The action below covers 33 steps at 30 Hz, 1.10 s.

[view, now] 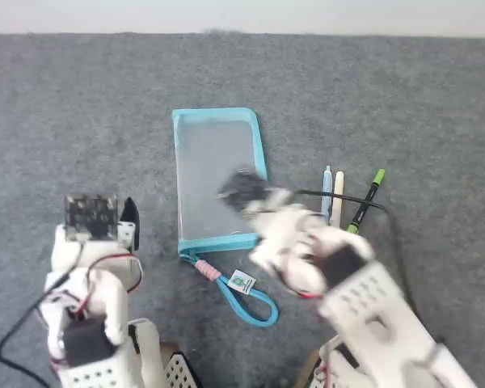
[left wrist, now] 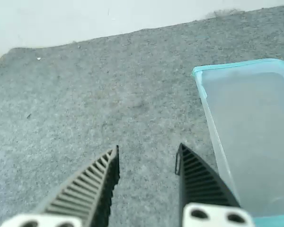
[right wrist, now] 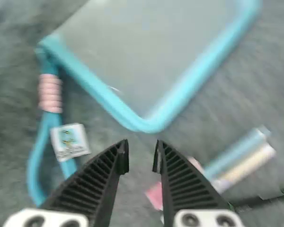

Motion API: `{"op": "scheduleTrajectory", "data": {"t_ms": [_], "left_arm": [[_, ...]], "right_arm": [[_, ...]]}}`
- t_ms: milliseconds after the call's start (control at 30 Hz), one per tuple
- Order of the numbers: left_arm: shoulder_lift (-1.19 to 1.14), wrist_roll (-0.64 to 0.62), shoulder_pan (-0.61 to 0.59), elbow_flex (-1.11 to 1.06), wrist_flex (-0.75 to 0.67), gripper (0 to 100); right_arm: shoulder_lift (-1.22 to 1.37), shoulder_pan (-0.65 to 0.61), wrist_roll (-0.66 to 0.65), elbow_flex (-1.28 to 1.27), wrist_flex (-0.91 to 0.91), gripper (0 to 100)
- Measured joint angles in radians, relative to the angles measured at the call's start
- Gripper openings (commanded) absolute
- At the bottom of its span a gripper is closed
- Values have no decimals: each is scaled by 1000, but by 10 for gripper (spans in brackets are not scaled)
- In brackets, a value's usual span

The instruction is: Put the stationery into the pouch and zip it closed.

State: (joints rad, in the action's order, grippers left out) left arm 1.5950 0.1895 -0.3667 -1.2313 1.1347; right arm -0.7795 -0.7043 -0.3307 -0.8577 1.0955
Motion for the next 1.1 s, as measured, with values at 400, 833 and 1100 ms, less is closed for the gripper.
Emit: {"op": "scheduleTrajectory", "data": {"t_ms": [400,833,1100], "left_arm": [[-1043,-29,-353,583,0,195],[-1402,-31,-508,775,0,217],[-1402,-35,-508,775,0,217]], "right_arm": [[368,-307,8,48,-233,96],[624,-316,106,143,-334,97],[772,-316,106,209,-339,97]]}}
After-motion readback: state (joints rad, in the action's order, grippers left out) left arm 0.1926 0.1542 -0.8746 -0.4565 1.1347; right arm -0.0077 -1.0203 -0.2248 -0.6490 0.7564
